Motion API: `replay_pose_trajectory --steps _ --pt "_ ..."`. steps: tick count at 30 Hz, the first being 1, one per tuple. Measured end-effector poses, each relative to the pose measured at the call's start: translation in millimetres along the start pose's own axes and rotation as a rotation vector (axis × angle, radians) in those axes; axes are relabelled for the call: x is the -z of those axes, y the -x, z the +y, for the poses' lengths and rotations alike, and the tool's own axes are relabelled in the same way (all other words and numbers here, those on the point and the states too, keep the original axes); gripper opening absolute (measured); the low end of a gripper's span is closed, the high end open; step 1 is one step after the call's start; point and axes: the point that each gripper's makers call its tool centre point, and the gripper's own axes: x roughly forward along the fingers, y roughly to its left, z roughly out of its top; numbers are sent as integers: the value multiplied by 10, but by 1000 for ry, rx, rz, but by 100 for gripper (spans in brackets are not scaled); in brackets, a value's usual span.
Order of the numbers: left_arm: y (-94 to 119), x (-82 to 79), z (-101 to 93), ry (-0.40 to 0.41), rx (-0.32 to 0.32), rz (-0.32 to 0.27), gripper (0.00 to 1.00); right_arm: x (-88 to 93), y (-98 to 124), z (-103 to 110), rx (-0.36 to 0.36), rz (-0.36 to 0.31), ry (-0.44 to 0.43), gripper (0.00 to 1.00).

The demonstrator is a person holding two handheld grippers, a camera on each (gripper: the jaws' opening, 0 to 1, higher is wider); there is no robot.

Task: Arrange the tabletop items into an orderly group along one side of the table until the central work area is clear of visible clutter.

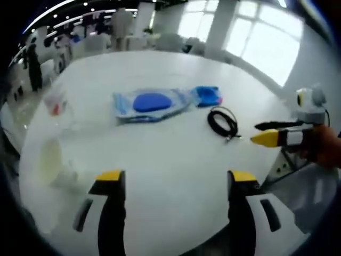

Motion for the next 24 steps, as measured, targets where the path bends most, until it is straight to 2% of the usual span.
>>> replay_pose_trajectory --steps 3,8,11,15,19,22,24 --pt "6 30 0 -25 5 1 75 34 21 12 6 -3 -15 75" --pt "33 30 21 -12 4 -26 75 50 17 39 1 0 -3 75" --pt "43 -97 7 -5 21 -77 72 7 27 61 -3 -17 11 75" --pt "63 -32 47 20 16 -60 72 36 32 14 16 -8 -5 76" --pt "92 -103 70 33 8 -93 71 30 33 -27 31 -13 0 77" --pt "70 -81 54 29 13 -84 70 59 39 21 4 -1 -31 70" --pt "68 -56 24 31 23 -70 68 55 49 -2 18 -2 -18 69"
